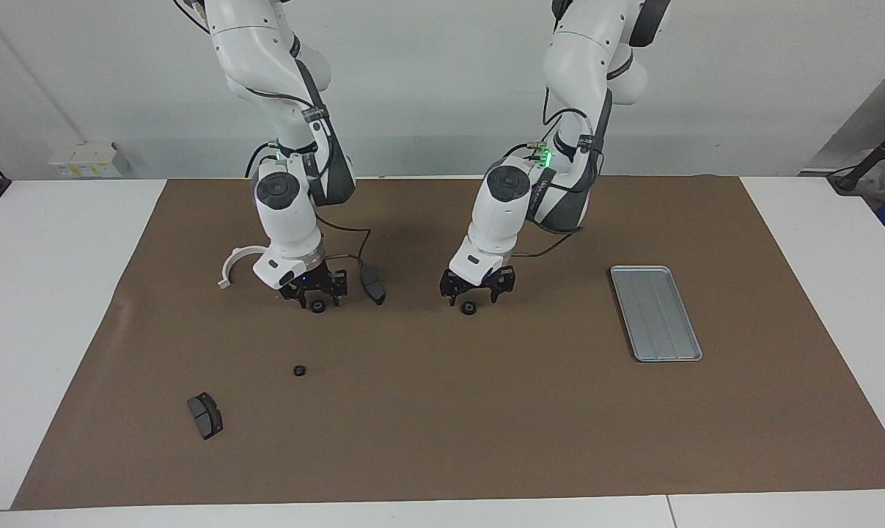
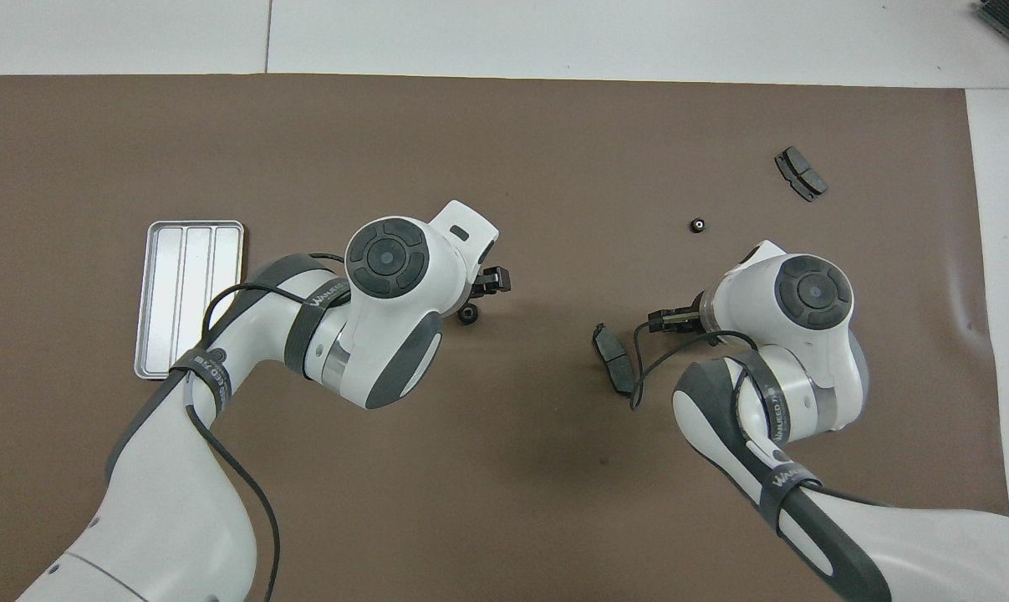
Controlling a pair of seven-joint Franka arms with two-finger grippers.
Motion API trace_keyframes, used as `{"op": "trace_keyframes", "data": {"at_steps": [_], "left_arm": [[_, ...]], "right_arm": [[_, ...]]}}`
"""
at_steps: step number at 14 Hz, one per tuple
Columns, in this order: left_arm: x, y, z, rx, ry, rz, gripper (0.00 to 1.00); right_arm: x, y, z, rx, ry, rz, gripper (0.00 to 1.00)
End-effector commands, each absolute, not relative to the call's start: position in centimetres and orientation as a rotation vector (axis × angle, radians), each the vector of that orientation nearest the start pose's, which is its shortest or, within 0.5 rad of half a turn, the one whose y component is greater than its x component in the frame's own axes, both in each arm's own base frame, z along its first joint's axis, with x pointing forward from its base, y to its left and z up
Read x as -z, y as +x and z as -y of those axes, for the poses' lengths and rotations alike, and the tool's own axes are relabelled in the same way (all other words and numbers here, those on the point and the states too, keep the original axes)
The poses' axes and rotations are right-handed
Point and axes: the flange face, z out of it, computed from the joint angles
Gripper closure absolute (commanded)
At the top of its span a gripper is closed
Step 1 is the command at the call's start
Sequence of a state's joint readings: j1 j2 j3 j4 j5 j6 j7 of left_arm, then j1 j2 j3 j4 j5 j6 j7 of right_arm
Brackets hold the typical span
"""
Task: Pick bearing gear from pile to tray
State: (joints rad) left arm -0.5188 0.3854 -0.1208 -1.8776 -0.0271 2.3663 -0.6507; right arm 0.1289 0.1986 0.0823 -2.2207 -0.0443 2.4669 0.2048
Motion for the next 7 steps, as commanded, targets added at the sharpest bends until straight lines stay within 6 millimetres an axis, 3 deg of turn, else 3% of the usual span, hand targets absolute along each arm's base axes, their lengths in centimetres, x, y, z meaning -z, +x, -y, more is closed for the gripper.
{"op": "trace_keyframes", "data": {"at_steps": [1,7], "left_arm": [[-30.04,50.43,38.90,0.080,-3.255,0.042,0.00],[-29.59,50.17,38.96,0.053,-3.245,0.036,0.01]], "right_arm": [[-29.14,54.16,-10.09,0.137,-3.118,0.082,0.27],[-28.90,53.95,-10.22,0.130,-3.119,0.082,0.33]]}}
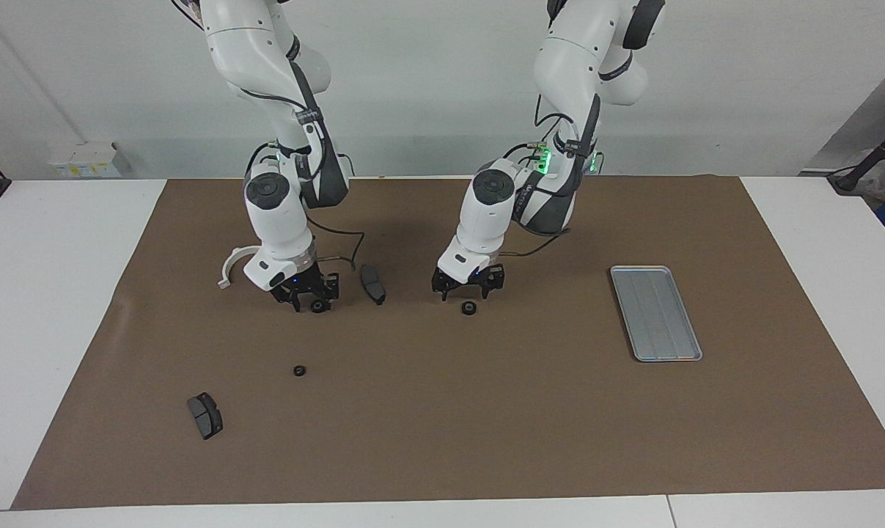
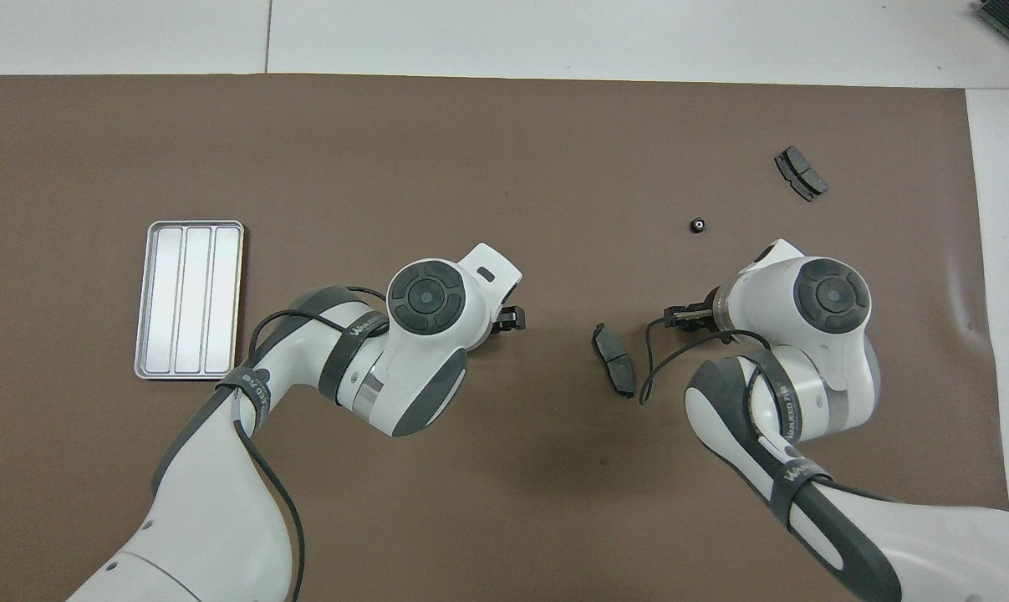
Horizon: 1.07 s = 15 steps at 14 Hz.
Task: Pick bearing gear from pile to tray
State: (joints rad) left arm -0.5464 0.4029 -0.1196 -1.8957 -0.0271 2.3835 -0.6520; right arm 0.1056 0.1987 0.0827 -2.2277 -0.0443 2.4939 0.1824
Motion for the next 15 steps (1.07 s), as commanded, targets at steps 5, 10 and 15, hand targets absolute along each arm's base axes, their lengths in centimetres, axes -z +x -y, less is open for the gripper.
{"op": "trace_keyframes", "data": {"at_steps": [5,10,15], "left_arm": [[-29.4,50.1,39.3,0.055,-3.245,0.028,0.13],[-29.5,50.5,39.1,0.075,-3.252,0.011,0.19],[-29.2,50.8,38.9,0.081,-3.254,0.002,0.26]], "right_arm": [[-28.4,53.7,-10.4,0.113,-3.120,0.080,0.47],[-28.6,53.9,-10.8,0.120,-3.118,0.051,0.87],[-31.3,55.4,-11.4,0.191,-3.105,-0.007,1.00]]}}
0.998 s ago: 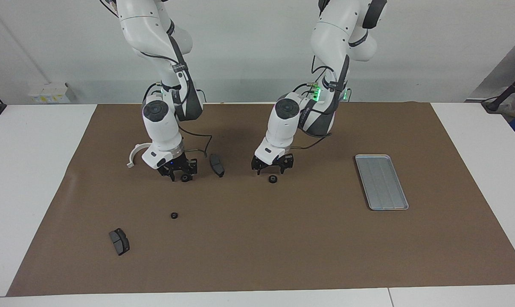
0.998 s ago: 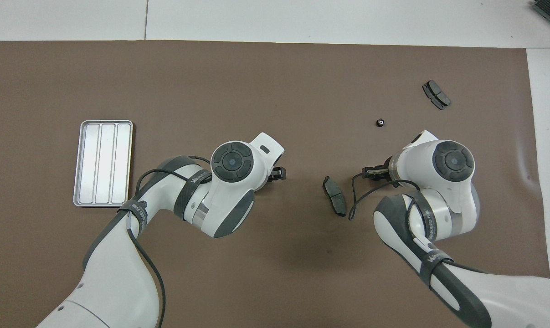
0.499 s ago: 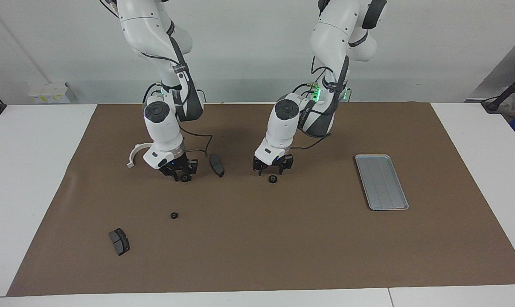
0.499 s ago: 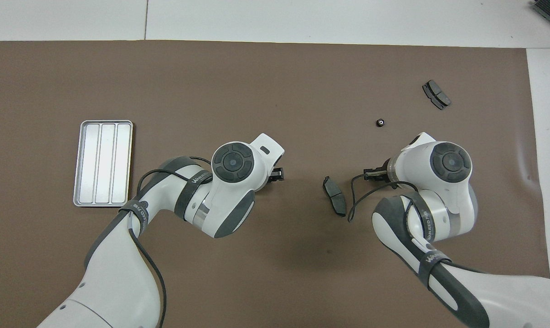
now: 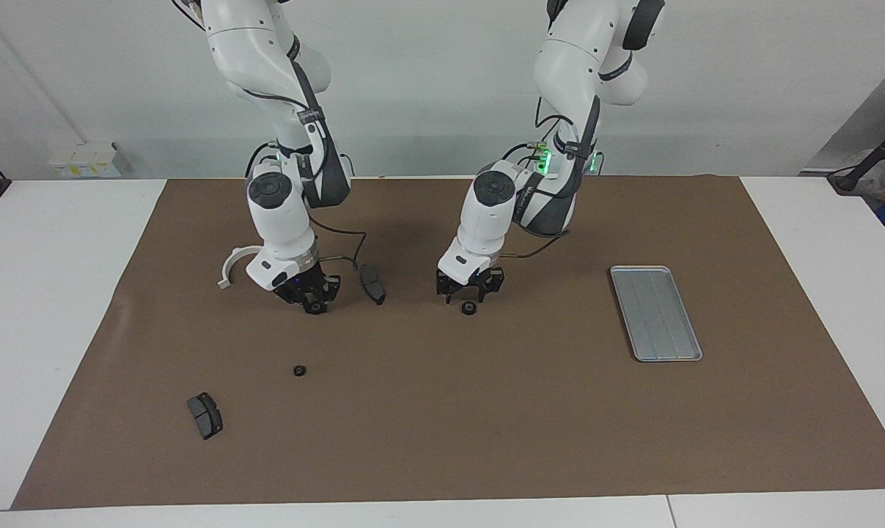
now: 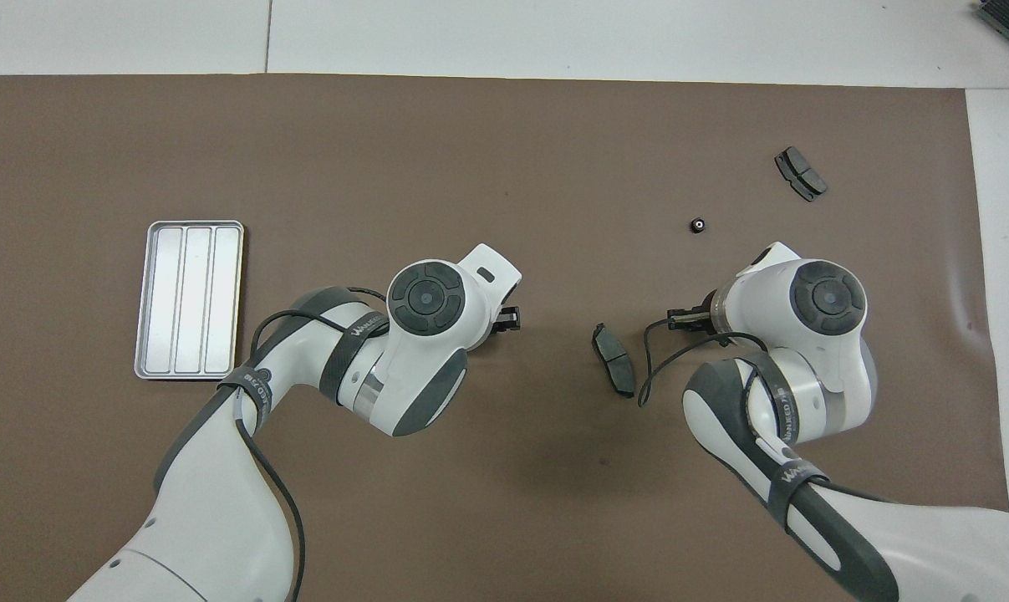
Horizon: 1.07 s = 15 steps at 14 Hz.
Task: Pick bearing gear from pile to tray
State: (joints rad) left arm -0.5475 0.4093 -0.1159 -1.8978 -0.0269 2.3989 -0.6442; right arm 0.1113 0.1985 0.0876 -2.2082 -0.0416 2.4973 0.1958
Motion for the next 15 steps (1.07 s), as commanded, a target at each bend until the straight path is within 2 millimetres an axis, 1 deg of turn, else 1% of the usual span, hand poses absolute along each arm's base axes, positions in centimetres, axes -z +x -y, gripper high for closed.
{"op": "trace_keyframes", "data": {"at_steps": [1,2,4,5,6,8,10,11,12,14,15], "left_arm": [[-29.2,50.8,38.8,0.085,-3.255,0.002,0.28],[-29.2,50.9,38.8,0.088,-3.255,0.003,0.30],[-29.3,51.2,38.7,0.117,-3.267,0.009,0.30],[-28.9,51.3,38.7,0.113,-3.266,0.012,0.30],[-28.9,51.4,38.7,0.117,-3.265,0.009,0.30],[-28.5,51.4,38.7,0.119,-3.265,0.008,0.30],[-28.1,51.6,38.6,0.122,-3.266,0.013,0.31],[-28.1,51.4,38.7,0.115,-3.264,0.008,0.33],[-28.0,51.4,38.6,0.107,-3.260,0.010,0.39],[-27.9,51.3,38.8,0.100,-3.258,0.005,0.46],[-27.9,51.3,38.7,0.101,-3.258,0.008,0.50]], "right_arm": [[-31.7,55.5,-12.5,0.200,-3.101,0.013,1.00],[-32.2,55.8,-13.2,0.206,-3.098,0.008,1.00],[-33.7,56.9,-14.4,0.217,-3.091,-0.029,1.00],[-33.9,57.3,-14.9,0.228,-3.086,-0.032,1.00],[-34.2,57.7,-15.0,0.243,-3.080,-0.048,1.00],[-34.4,58.4,-15.4,0.264,-3.071,-0.061,1.00],[-34.1,58.6,-16.1,0.266,-3.067,-0.062,1.00],[-34.3,58.9,-16.3,0.274,-3.062,-0.079,1.00],[-34.7,59.1,-16.5,0.285,-3.059,-0.079,1.00],[-35.4,59.3,-17.5,0.304,-3.048,-0.075,1.00],[-35.3,59.5,-17.9,0.304,-3.044,-0.087,1.00]]}}
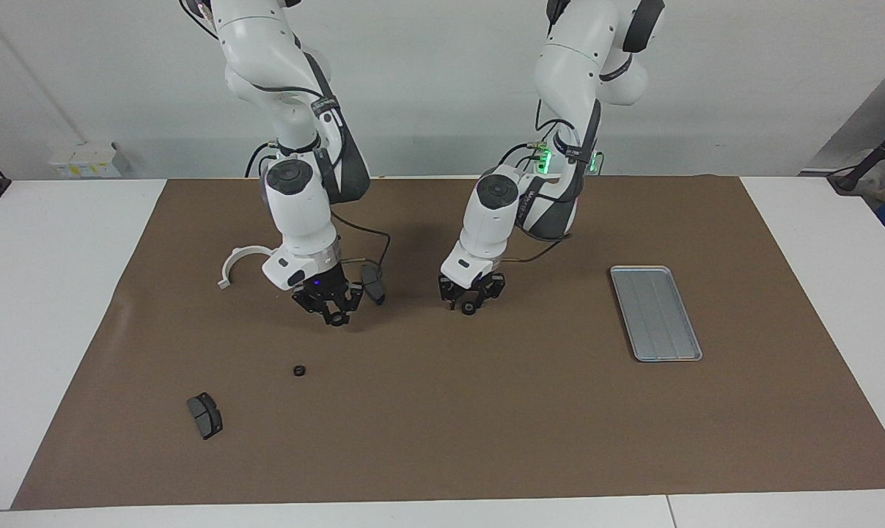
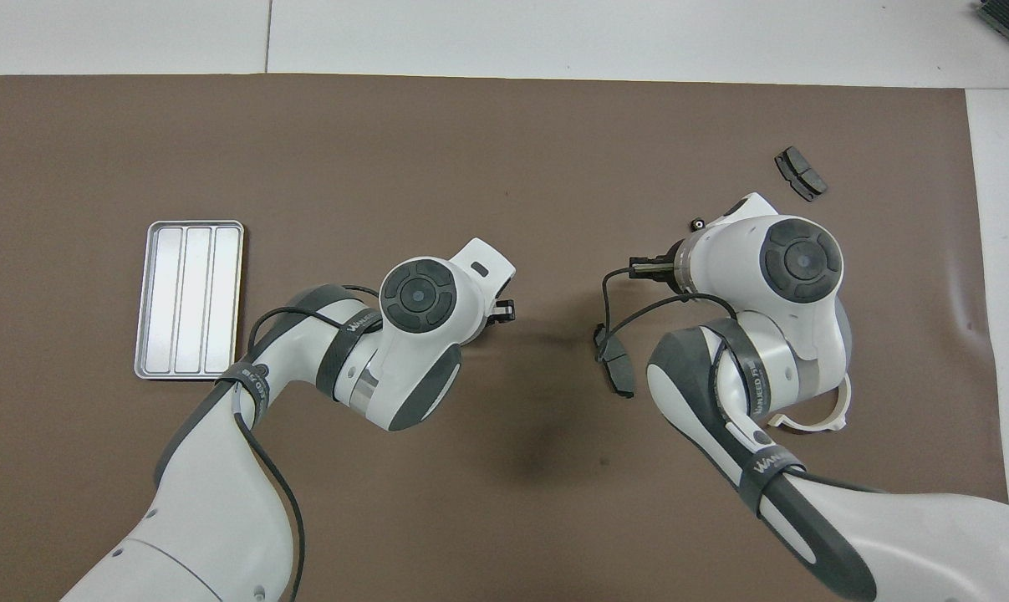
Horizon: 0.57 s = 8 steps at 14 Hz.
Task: Pick bearing gear from pile to tray
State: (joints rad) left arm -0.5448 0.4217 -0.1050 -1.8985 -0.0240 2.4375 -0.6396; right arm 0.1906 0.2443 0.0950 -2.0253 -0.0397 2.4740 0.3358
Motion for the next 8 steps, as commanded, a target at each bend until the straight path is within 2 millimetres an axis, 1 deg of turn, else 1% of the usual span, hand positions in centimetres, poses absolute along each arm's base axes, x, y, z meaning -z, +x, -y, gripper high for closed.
{"op": "trace_keyframes", "data": {"at_steps": [1,3,5,6,7,8], "left_arm": [[-27.9,51.4,38.6,0.101,-3.258,0.010,0.53],[-27.9,51.4,38.6,0.101,-3.258,0.010,0.58],[-27.9,51.4,38.6,0.099,-3.257,0.008,0.65],[-27.9,51.4,38.6,0.099,-3.257,0.007,0.67],[-27.9,51.3,38.6,0.095,-3.255,0.007,0.70],[-27.8,51.3,38.5,0.083,-3.250,0.009,0.73]], "right_arm": [[-35.5,60.0,-18.2,0.307,-3.039,-0.099,1.00],[-36.0,60.3,-19.4,0.320,-3.029,-0.109,1.00],[-36.4,60.6,-19.8,0.329,-3.021,-0.130,1.00],[-36.5,60.6,-20.5,0.329,-3.019,-0.126,1.00],[-36.9,60.8,-20.7,0.330,-3.015,-0.145,1.00],[-37.1,60.8,-21.3,0.323,-3.014,-0.150,1.00]]}}
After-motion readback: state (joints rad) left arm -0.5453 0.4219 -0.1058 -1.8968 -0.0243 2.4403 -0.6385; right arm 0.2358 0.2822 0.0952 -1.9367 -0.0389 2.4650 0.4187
